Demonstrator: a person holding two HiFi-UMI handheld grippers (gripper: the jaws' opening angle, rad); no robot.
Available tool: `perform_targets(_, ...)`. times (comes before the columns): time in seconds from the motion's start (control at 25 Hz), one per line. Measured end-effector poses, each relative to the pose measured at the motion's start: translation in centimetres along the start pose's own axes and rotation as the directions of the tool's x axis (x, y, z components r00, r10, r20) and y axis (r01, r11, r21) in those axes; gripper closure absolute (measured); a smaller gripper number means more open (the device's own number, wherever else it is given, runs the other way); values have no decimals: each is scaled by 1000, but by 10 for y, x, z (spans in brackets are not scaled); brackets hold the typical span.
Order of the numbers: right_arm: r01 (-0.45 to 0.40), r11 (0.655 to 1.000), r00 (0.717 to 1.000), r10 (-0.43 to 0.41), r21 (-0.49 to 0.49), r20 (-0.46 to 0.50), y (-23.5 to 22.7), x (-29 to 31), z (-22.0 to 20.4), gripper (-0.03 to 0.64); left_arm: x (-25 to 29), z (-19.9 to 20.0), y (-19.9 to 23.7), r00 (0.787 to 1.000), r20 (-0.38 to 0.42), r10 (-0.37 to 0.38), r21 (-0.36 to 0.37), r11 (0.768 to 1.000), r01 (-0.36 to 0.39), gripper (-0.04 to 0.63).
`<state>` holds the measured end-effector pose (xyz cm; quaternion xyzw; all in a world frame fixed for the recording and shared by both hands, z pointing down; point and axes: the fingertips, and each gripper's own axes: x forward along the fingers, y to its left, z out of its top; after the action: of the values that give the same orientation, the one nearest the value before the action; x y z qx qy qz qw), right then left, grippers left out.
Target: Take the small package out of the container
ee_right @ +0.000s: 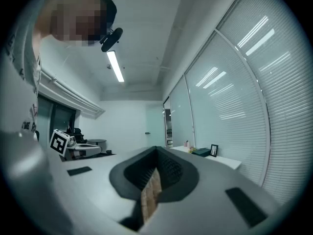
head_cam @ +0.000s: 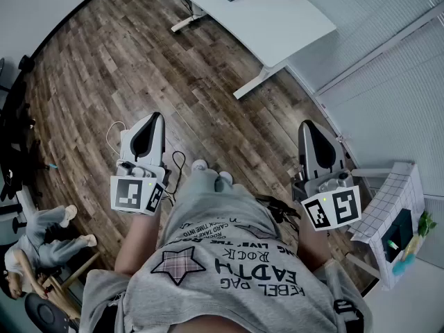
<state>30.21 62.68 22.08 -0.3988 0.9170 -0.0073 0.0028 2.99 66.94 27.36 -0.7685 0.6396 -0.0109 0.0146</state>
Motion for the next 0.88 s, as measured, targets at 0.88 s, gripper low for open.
perform_targets(0.88,-126,992,991,126,7,36,9,21,16,603,17,8,3,1000,20,22,2,1000,-22,585)
